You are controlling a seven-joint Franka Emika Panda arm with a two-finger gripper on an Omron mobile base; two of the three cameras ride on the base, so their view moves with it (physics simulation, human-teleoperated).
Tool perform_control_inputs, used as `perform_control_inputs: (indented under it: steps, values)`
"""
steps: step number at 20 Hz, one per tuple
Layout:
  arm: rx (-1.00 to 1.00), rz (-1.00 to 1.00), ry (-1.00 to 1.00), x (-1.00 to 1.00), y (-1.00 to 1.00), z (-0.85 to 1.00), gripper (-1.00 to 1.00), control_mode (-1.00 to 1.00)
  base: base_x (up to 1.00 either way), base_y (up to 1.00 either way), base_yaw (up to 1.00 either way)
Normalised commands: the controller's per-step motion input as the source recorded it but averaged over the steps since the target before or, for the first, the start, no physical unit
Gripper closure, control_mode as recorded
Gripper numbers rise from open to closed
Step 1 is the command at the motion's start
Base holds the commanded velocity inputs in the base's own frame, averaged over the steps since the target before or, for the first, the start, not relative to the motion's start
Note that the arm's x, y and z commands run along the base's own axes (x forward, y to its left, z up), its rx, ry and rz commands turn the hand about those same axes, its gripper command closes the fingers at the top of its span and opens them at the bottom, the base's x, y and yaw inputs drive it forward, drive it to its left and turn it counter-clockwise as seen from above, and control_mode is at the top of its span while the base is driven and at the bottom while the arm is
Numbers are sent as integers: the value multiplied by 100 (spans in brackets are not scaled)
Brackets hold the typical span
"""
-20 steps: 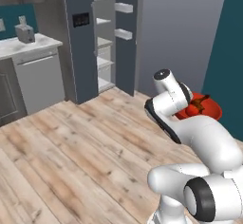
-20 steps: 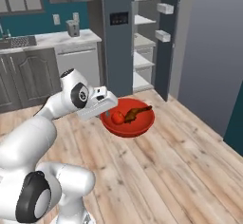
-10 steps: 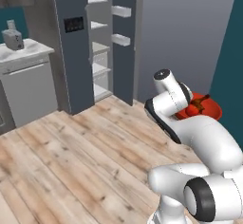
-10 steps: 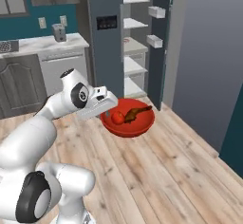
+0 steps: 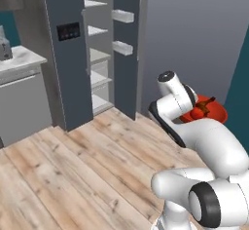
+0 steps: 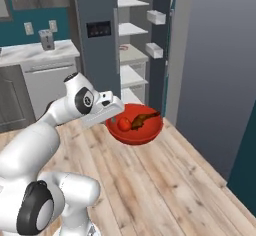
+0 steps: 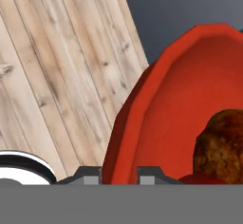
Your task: Pick the chicken drumstick and tomato from their plates and place them in the bowl. Then put the bowl in the fridge.
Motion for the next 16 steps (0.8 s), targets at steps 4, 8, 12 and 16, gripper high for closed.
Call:
perform_control_inputs:
  steps: [4, 8, 12, 16]
  values:
    - [0, 0, 0, 0, 0, 0, 100, 100, 91, -11, 14]
    - [0, 0, 0, 0, 0, 0, 100, 100, 90, -4, 23]
    - [0, 0, 0, 0, 0, 0, 100, 100, 87, -9, 22]
    - [0, 0, 0, 0, 0, 0, 100, 100, 85, -15, 20]
